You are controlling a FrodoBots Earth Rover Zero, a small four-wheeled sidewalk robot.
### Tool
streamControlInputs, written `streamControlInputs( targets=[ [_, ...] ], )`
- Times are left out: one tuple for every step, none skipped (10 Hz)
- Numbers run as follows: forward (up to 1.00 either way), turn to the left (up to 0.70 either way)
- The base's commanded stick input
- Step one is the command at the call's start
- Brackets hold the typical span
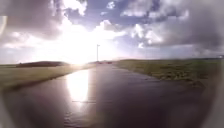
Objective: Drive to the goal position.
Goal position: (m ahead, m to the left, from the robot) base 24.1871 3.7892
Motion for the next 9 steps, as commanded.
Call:
streamControlInputs(
  targets=[
    [0.70,0.00],
    [0.70,0.00],
    [0.70,0.00],
    [0.70,0.00],
    [0.70,0.00],
    [0.70,0.00],
    [0.70,0.00],
    [0.70,0.00],
    [0.70,0.00]
  ],
)
